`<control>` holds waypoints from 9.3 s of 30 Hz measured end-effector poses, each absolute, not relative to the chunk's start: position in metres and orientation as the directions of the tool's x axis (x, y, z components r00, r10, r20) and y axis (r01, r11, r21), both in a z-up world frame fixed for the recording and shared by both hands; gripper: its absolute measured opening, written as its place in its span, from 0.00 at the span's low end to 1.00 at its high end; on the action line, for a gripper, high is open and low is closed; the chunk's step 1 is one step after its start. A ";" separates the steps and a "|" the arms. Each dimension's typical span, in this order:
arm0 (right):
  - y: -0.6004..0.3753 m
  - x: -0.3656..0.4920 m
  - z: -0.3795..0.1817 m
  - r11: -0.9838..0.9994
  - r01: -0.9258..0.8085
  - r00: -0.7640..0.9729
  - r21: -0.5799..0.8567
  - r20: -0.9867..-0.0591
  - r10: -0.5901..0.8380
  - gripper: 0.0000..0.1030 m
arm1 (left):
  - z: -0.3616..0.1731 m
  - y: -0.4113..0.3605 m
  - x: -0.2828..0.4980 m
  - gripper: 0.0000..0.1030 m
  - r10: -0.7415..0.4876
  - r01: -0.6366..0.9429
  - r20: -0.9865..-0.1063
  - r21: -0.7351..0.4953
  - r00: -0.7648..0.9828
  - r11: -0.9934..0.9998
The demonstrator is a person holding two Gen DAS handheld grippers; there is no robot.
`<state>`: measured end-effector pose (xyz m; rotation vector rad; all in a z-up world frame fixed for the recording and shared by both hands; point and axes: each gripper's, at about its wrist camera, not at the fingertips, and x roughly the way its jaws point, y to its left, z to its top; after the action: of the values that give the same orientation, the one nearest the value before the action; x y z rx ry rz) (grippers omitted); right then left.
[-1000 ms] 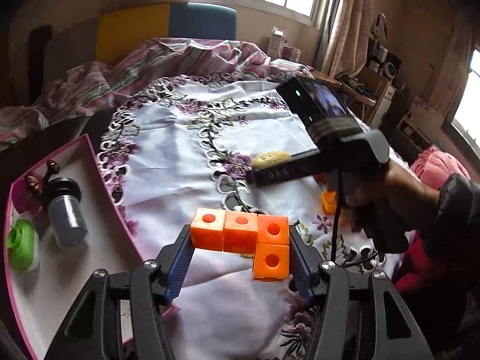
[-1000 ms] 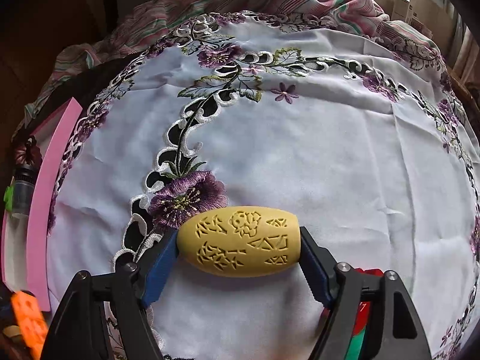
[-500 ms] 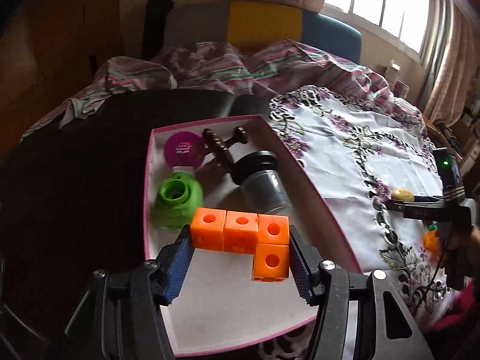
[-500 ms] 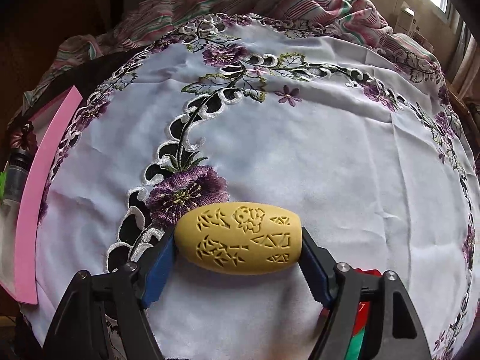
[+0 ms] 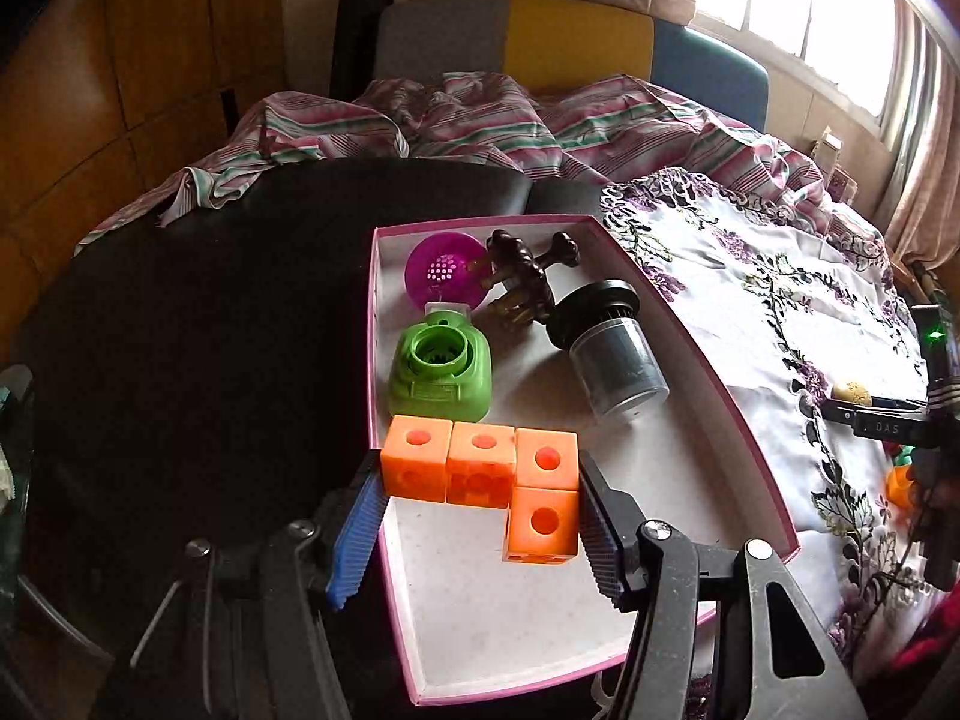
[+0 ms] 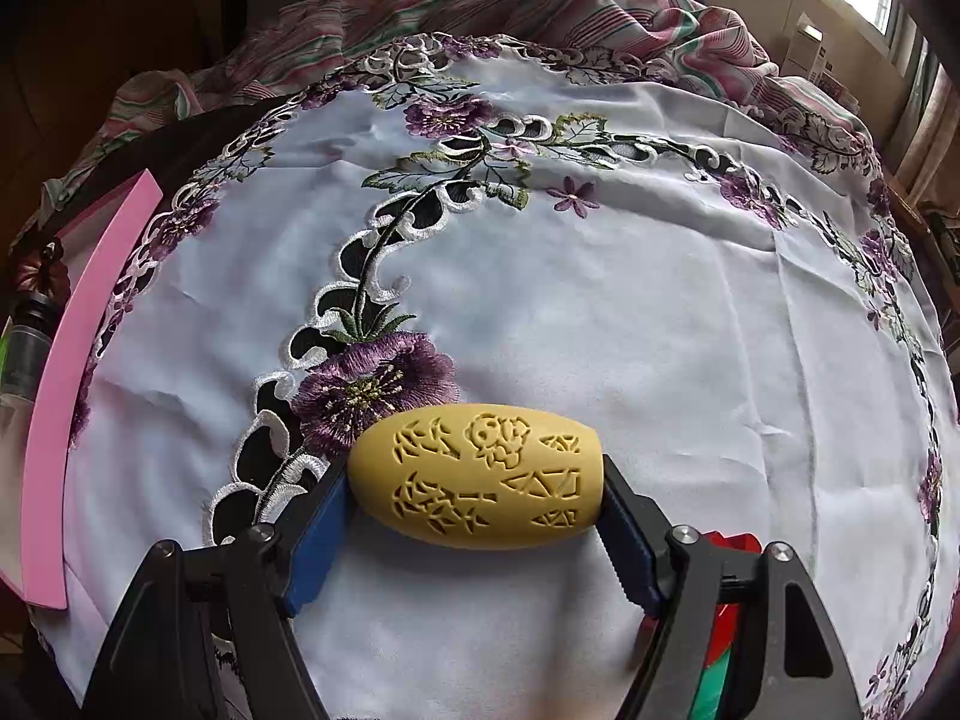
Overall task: Organize rigid objects
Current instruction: 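Carry the orange cubes into the tray and open the left gripper, then hold the yellow egg sponge in the right gripper above the tablecloth, then carry the yellow egg sponge into the tray and open the right gripper, then move both tools back over the remaining objects on the tablecloth, then grasp the yellow plastic piece with the left gripper while the right reaches the green spool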
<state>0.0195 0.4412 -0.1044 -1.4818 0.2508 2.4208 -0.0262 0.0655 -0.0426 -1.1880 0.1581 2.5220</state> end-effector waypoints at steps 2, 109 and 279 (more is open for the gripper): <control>0.441 0.020 -0.104 -0.942 -0.334 -0.428 -0.004 -0.890 0.156 0.75 | -0.044 0.064 -0.027 0.58 0.263 -0.353 -0.767 -0.052 -0.585 -0.934; 0.172 -0.098 -0.063 -0.974 0.177 -0.496 0.139 -0.842 -0.211 0.73 | -0.040 -0.022 -0.038 0.81 0.162 -0.155 -0.732 -0.078 -0.662 -0.985; 0.506 0.071 -0.089 -0.743 -0.604 -0.426 0.287 -0.905 -0.004 0.82 | -0.089 0.310 0.063 0.26 0.598 -0.860 -0.782 -0.174 -0.176 -0.480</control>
<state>0.0707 0.5061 -0.0888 -1.4069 0.8527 2.2136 0.0631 0.3097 -0.0891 -1.0219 0.3788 1.8273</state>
